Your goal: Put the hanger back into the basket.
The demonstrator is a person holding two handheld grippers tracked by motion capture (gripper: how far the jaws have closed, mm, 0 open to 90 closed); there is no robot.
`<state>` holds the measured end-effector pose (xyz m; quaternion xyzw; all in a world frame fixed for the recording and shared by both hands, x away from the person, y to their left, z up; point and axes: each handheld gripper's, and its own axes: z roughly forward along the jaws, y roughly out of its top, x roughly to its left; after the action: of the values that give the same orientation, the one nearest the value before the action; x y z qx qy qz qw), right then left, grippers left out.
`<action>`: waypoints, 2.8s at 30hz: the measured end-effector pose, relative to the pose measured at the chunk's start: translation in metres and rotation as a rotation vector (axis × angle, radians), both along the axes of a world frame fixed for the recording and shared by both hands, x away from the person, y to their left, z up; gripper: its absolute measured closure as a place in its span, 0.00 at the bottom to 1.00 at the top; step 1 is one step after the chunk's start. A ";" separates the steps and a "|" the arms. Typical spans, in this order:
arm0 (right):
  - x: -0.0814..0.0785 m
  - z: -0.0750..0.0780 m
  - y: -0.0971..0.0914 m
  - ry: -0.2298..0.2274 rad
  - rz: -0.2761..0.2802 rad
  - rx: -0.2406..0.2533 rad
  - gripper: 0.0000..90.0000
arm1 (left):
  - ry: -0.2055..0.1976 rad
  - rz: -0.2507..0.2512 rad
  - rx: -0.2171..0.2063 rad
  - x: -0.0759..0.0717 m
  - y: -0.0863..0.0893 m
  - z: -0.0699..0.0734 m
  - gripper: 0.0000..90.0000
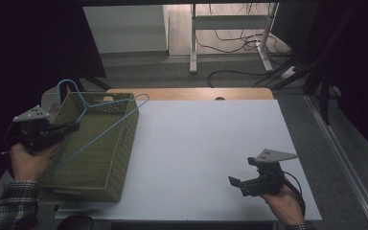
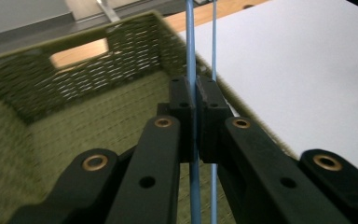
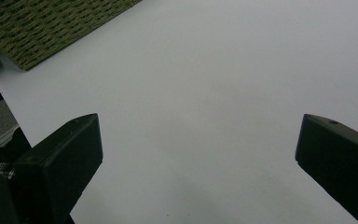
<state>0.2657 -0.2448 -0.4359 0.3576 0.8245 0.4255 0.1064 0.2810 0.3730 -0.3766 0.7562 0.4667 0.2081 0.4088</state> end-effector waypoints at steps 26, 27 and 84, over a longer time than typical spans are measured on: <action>-0.002 -0.012 -0.009 0.037 -0.016 -0.009 0.00 | 0.045 0.142 0.001 -0.005 0.042 -0.041 0.97; -0.002 -0.013 -0.009 0.039 -0.015 -0.012 0.00 | 0.049 0.142 0.001 -0.004 0.041 -0.043 0.97; -0.023 -0.013 -0.027 -0.027 -0.077 -0.031 0.00 | 0.017 -0.256 -0.094 -0.058 -0.105 -0.059 0.01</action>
<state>0.2430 -0.2715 -0.4488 0.3818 0.8150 0.4130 0.1393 0.2227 0.2682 -0.4352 0.7912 0.3792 0.1259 0.4630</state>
